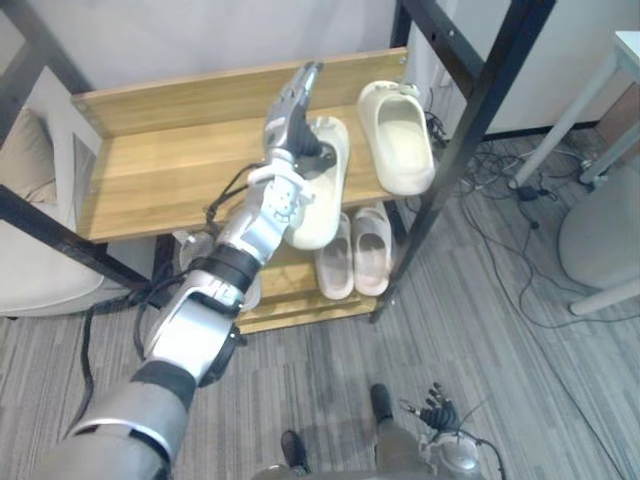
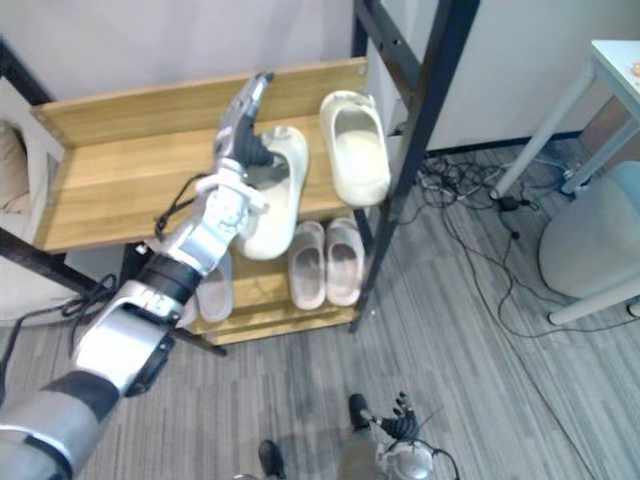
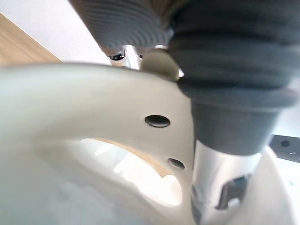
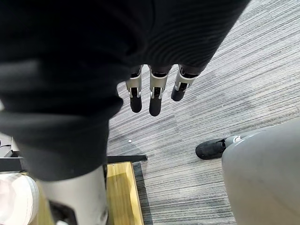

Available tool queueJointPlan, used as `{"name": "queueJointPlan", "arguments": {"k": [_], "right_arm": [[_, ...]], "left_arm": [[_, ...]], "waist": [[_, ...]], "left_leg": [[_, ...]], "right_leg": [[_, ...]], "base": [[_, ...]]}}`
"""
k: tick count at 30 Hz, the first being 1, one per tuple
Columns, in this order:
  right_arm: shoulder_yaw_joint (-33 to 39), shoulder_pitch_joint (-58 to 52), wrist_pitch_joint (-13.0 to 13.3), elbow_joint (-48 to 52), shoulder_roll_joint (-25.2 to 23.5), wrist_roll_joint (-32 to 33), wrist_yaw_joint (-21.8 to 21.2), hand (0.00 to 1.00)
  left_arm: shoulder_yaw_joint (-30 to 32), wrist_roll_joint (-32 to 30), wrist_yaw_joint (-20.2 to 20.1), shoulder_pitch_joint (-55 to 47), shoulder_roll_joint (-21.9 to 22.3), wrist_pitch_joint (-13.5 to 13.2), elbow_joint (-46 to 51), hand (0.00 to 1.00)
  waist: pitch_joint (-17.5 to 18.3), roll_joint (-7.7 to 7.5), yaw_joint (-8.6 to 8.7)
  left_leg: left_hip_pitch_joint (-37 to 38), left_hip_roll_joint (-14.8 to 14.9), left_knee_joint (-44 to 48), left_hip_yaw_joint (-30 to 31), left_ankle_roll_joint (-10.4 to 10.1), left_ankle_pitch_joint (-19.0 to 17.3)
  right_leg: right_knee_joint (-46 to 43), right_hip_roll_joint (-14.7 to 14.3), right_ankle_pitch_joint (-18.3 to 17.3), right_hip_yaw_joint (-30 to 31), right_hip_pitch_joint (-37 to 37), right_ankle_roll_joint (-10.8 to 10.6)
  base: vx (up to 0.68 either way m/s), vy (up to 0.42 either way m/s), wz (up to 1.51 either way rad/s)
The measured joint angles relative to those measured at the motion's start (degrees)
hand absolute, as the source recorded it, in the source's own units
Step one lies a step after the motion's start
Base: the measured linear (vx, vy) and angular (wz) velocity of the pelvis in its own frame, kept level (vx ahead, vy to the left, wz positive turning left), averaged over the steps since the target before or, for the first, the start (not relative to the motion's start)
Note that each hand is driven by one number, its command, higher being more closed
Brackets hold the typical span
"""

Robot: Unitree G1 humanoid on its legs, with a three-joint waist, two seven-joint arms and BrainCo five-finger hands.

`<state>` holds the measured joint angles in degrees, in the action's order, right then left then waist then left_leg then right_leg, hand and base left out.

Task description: Organize the slippers on the shoe rack

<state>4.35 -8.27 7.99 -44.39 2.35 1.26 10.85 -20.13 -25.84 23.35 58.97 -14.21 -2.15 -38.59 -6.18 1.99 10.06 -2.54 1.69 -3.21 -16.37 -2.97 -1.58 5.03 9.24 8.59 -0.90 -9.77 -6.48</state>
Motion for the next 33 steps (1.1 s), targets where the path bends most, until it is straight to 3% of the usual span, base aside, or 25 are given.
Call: {"name": "queueJointPlan", "arguments": {"k": [19,33], "right_arm": [[2.2,1.2,-0.5,-1.6,0.7,0.0,0.2,0.0],[2.6,1.5,-0.7,-1.5,1.5,1.1,-0.2,0.0]], "left_arm": [[0.1,0.0,-2.8,-2.1,-0.7,-0.3,-0.7,0.0],[-0.1,-0.1,-5.4,1.7,-1.6,-1.0,-5.7,0.0]], "waist": [[0.0,1.52,0.68],[-0.7,3.05,0.65]], "left_leg": [[2.7,-0.2,-2.6,3.2,0.0,1.5],[2.6,0.3,-2.6,2.8,-0.4,1.3]], "right_leg": [[0.2,-0.1,-1.2,-4.9,3.4,1.8],[0.4,-0.4,-1.5,-4.8,3.0,1.4]], "base": [[-0.01,-0.023,0.08],[0.0,-0.012,-0.01]]}}
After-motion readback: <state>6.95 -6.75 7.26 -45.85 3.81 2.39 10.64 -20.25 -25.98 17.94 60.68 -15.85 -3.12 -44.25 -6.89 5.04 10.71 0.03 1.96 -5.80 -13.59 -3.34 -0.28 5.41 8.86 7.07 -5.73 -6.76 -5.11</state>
